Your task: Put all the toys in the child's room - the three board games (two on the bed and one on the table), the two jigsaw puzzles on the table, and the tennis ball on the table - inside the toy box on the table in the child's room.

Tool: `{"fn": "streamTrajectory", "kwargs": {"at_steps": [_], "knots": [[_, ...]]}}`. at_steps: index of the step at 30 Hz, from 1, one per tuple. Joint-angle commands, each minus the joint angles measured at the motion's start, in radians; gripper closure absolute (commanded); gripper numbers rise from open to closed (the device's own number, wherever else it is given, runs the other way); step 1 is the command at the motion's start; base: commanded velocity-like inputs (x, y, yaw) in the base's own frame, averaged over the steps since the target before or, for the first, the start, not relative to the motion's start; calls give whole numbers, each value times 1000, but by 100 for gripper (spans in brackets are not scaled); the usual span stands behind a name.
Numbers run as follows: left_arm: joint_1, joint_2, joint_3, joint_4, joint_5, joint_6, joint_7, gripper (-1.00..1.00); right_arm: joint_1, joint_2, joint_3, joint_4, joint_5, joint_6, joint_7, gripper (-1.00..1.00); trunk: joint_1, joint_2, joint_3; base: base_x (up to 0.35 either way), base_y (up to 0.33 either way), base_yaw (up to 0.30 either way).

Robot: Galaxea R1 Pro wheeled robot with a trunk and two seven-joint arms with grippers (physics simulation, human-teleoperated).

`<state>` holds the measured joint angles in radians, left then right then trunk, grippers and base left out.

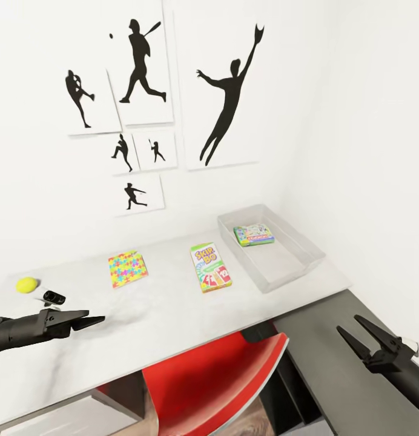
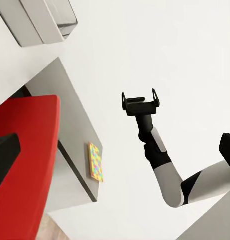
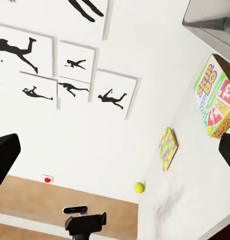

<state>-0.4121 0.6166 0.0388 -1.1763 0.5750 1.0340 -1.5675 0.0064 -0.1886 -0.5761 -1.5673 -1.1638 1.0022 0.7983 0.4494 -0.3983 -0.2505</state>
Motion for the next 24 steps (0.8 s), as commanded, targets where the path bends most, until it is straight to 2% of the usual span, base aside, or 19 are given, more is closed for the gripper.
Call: {"fn": "streamTrajectory", "kwargs": {"at_steps": [1, 18, 24], "knots": [[0, 0, -1, 0, 0, 11, -3, -100, 0, 0, -1, 0, 1, 4, 2, -100, 1, -2, 0, -19, 0, 0], [0, -1, -2, 0, 0, 11, -3, -100, 0, 12, -1, -2, 1, 4, -3, -100, 1, -2, 28, -3, 0, 0], [0, -1, -7, 0, 0, 11, -3, -100, 0, 12, -2, -2, 28, 4, -2, -100, 1, -2, 38, 0, 0, 0]]}}
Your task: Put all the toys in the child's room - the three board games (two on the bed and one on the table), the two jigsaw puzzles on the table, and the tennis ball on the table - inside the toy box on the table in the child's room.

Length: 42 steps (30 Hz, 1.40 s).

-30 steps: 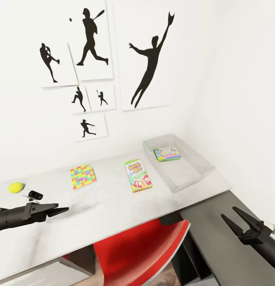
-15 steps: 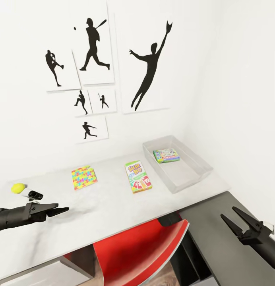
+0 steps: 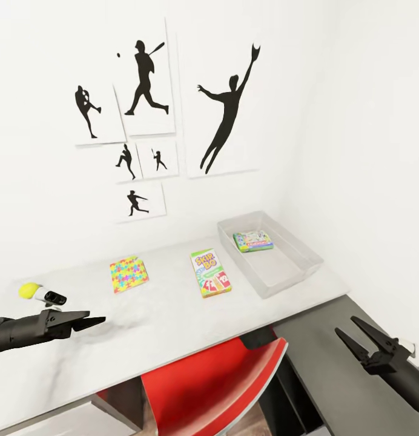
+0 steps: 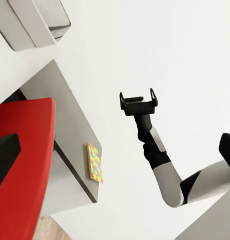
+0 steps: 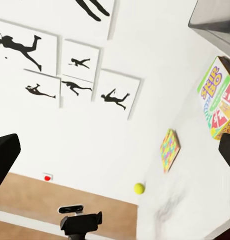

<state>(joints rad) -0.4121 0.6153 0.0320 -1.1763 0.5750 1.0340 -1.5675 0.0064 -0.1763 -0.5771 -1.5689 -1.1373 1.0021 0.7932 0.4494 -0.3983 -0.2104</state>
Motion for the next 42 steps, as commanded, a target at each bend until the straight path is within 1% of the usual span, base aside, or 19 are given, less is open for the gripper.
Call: {"fn": "streamTrajectory", "kwargs": {"at_steps": [1, 10, 42], "knots": [[-1, 0, -1, 0, 0, 11, -3, -100, 0, 0, -1, 0, 3, 4, 3, -100, 1, -2, 0, 0, 0, 0], [-1, 0, -1, 0, 0, 11, -3, -100, 0, 0, -2, 0, 11, 4, 6, -100, 1, -2, 15, -71, 0, 0], [-1, 1, -3, 0, 0, 11, -3, -100, 0, 0, -3, 0, 11, 4, 5, -100, 1, -2, 68, -26, 0, 0]]}}
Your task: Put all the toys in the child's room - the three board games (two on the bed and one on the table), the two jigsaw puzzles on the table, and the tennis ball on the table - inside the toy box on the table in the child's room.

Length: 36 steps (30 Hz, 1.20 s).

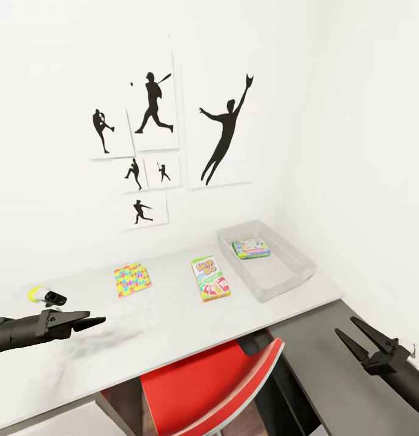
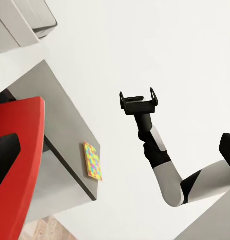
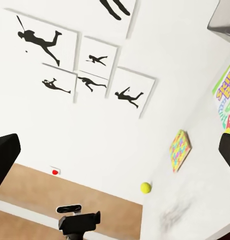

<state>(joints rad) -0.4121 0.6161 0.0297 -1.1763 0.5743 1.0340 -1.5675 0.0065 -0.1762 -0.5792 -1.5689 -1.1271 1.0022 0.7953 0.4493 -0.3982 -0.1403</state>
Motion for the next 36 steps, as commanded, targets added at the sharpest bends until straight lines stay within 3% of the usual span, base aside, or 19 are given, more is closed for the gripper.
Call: {"fn": "streamTrajectory", "kwargs": {"at_steps": [1, 20, 36], "knots": [[-1, 0, -1, 0, 0, 11, -3, -100, 0, 0, -1, 0, 1, 4, 3, -100, 1, -2, 0, -4, 0, 0], [-1, 1, -1, 1, -1, 11, -3, -100, 0, 0, 0, 0, 4, 4, 0, -100, 1, -2, 30, -71, 26, 0], [-1, 0, 0, 1, -1, 11, -3, -100, 0, 1, 3, 0, 4, 3, -3, -100, 1, -2, 33, -35, 26, 0]]}}
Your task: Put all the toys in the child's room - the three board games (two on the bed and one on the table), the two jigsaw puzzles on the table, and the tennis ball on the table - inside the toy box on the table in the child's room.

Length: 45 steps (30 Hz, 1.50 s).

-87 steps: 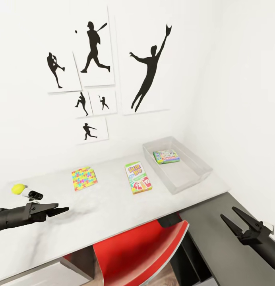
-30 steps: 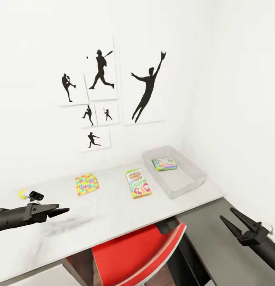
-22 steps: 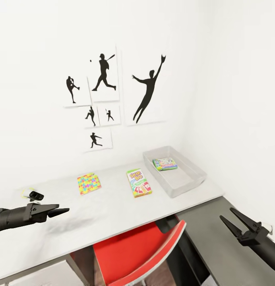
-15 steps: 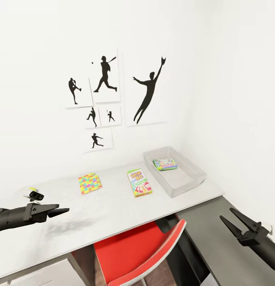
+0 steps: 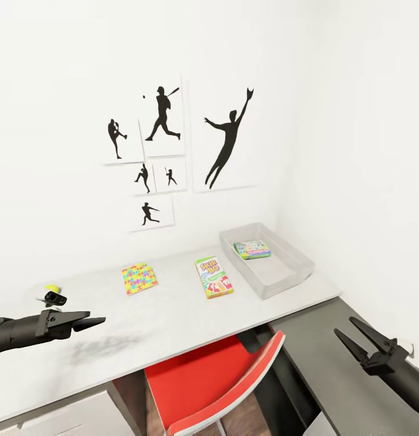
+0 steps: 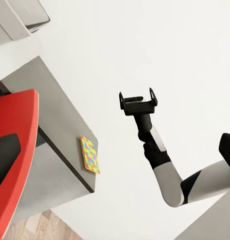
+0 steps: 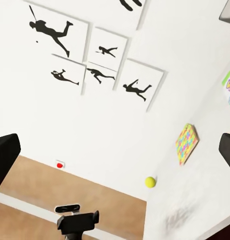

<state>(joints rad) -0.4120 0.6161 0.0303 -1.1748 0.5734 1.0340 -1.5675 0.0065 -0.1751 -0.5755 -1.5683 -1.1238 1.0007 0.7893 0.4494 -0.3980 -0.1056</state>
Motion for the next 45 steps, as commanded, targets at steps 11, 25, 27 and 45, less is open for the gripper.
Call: {"fn": "streamTrajectory", "kwargs": {"at_steps": [11, 25, 27, 45], "knots": [[-1, 1, -1, 0, 0, 11, -3, -100, 0, 0, 0, 1, 1, 4, 2, -100, 1, -2, 4, -101, 60, -170], [-1, 1, -2, 0, 0, 11, -3, -100, 0, 0, 0, 4, 1, 4, 1, -100, 1, -2, 15, -211, 160, -254], [-1, 1, -3, 0, 0, 11, -3, -100, 0, 0, 0, 5, 1, 3, 1, -100, 1, -2, 16, -252, 171, -255], [-1, 1, -3, 0, -1, 11, -3, -100, 0, -1, 2, 10, 2, -39, 1, -100, 1, -2, 30, -289, 64, -255]]}}
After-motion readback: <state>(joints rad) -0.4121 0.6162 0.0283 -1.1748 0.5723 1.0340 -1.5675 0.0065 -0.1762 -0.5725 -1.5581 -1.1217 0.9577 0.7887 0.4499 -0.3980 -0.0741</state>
